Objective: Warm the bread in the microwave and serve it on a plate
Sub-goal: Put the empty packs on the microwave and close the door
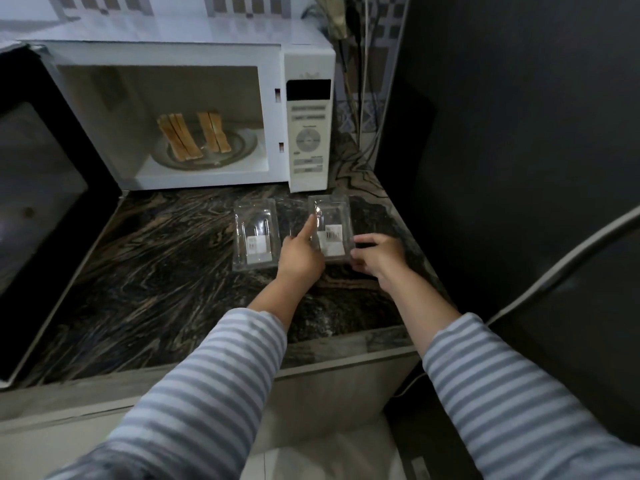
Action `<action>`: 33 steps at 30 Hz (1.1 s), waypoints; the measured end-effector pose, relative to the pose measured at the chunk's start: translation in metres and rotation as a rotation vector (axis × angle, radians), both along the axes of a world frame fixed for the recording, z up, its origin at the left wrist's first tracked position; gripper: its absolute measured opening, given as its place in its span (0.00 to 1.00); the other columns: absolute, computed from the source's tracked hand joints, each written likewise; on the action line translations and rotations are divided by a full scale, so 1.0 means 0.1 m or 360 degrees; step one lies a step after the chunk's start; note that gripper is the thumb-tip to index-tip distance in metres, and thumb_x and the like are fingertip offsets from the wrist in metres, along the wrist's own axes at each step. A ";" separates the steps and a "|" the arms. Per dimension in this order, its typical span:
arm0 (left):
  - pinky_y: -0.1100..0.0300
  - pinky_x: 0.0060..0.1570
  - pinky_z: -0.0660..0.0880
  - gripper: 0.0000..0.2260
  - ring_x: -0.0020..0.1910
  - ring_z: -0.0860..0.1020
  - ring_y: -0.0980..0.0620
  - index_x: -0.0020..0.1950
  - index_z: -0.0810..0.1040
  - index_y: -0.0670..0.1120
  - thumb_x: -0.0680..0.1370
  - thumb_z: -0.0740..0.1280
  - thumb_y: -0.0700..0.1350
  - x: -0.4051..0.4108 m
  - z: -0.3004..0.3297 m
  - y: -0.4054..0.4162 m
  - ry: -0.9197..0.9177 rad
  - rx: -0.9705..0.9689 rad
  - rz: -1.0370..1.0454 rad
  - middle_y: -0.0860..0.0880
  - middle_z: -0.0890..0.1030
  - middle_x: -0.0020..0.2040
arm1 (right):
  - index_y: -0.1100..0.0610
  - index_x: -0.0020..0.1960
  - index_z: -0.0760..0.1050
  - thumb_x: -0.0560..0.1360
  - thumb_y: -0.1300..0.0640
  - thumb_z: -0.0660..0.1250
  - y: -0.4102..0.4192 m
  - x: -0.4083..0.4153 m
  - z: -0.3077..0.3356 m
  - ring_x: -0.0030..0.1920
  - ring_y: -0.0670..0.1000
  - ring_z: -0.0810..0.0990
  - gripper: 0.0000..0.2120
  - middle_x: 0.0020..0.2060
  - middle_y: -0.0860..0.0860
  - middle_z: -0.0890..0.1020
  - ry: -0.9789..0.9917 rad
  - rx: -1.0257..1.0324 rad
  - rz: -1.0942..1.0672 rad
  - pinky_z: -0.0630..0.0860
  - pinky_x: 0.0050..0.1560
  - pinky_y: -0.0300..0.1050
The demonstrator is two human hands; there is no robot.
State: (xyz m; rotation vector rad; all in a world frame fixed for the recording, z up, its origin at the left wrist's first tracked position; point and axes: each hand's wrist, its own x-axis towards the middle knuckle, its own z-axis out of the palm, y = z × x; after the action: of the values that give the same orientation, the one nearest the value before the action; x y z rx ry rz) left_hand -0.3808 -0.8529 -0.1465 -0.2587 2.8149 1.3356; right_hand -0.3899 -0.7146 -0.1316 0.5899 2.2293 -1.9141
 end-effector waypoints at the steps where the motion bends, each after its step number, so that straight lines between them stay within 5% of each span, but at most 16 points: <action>1: 0.50 0.54 0.77 0.29 0.53 0.78 0.41 0.77 0.56 0.58 0.79 0.61 0.41 0.01 -0.03 -0.01 -0.0003 0.0024 0.0008 0.42 0.83 0.47 | 0.60 0.57 0.78 0.74 0.73 0.66 0.00 0.00 0.00 0.37 0.51 0.79 0.15 0.47 0.60 0.81 -0.0005 0.0021 0.0011 0.80 0.40 0.44; 8: 0.55 0.38 0.82 0.33 0.43 0.82 0.46 0.75 0.60 0.59 0.77 0.65 0.33 0.06 0.01 -0.02 -0.0179 0.0524 0.0047 0.46 0.81 0.52 | 0.52 0.67 0.74 0.70 0.77 0.63 0.04 0.01 0.07 0.43 0.54 0.81 0.31 0.52 0.60 0.81 -0.0122 0.0150 0.0279 0.79 0.34 0.41; 13: 0.64 0.25 0.77 0.33 0.34 0.79 0.48 0.74 0.64 0.54 0.75 0.65 0.28 0.06 0.00 -0.02 -0.0264 0.0796 0.0164 0.43 0.80 0.53 | 0.55 0.67 0.74 0.70 0.78 0.63 0.04 0.00 0.12 0.35 0.51 0.80 0.30 0.46 0.60 0.81 -0.0161 0.0194 0.0341 0.79 0.35 0.40; 20: 0.63 0.26 0.78 0.32 0.34 0.80 0.47 0.74 0.65 0.49 0.74 0.67 0.29 0.03 -0.01 -0.03 -0.0306 0.0854 0.0191 0.40 0.81 0.53 | 0.55 0.66 0.74 0.72 0.77 0.65 0.03 0.01 0.09 0.34 0.49 0.79 0.28 0.44 0.60 0.81 -0.0166 0.0203 0.0324 0.78 0.31 0.39; 24: 0.63 0.26 0.77 0.29 0.38 0.82 0.49 0.75 0.63 0.52 0.77 0.67 0.36 0.10 0.09 -0.04 -0.0296 0.0480 0.0101 0.44 0.83 0.48 | 0.51 0.66 0.74 0.72 0.71 0.68 0.00 0.01 0.05 0.40 0.51 0.81 0.26 0.48 0.57 0.83 -0.0065 0.0411 0.0343 0.77 0.33 0.42; 28: 0.52 0.48 0.77 0.17 0.51 0.80 0.45 0.66 0.73 0.52 0.78 0.65 0.51 0.22 0.29 -0.12 -0.0038 -0.0518 0.0047 0.48 0.81 0.54 | 0.49 0.71 0.68 0.75 0.58 0.67 -0.01 0.01 0.09 0.58 0.55 0.78 0.25 0.60 0.55 0.79 0.0162 0.1045 0.0495 0.75 0.53 0.44; 33: 0.49 0.49 0.72 0.15 0.58 0.72 0.42 0.64 0.73 0.50 0.78 0.62 0.51 0.23 0.37 -0.28 0.0501 -0.0691 0.0305 0.46 0.71 0.62 | 0.46 0.77 0.53 0.79 0.47 0.60 -0.21 0.00 0.15 0.72 0.58 0.62 0.29 0.74 0.56 0.62 0.0558 0.1213 0.0428 0.63 0.71 0.52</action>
State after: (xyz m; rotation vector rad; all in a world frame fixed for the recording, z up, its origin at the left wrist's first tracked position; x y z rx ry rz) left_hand -0.3580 -0.8808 -0.1090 -0.3585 3.4081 0.8282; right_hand -0.3896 -0.7352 -0.1166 -0.0015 3.0640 -1.0593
